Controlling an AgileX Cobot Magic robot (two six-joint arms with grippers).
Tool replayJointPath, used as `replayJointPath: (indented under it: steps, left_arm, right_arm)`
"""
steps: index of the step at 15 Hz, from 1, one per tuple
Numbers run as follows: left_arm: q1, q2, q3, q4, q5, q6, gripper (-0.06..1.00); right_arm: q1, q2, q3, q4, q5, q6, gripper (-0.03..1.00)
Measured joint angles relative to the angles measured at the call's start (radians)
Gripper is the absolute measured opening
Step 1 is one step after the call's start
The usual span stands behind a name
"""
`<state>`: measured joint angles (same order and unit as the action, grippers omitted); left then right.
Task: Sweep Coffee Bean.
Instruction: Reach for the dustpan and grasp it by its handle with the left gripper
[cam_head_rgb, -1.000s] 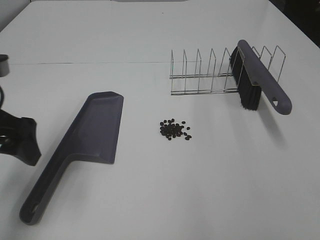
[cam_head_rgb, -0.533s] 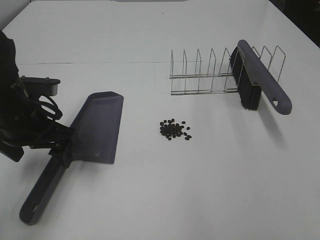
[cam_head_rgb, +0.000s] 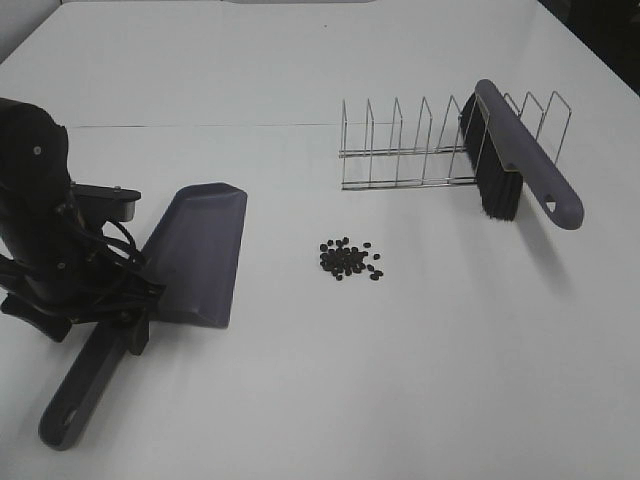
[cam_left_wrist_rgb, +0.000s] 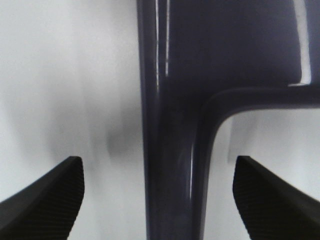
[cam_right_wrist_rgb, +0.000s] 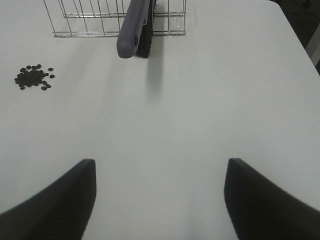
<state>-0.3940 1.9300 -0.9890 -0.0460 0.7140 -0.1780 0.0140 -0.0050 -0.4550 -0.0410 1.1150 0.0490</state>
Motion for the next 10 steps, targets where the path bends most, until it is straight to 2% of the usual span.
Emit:
replayJointPath:
  steps: [4,10]
  left_arm:
    - [-0.014,0.041,-0.021,0.019,-0.034,0.000,0.71]
    - [-0.019,0.053,-0.028,0.017,-0.047,0.000,0.54]
  right_arm:
    - [0.000,0.000,0.000,0.000,0.000,0.000,0.63]
    - [0.000,0.000,0.000,0.000,0.000,0.000,0.63]
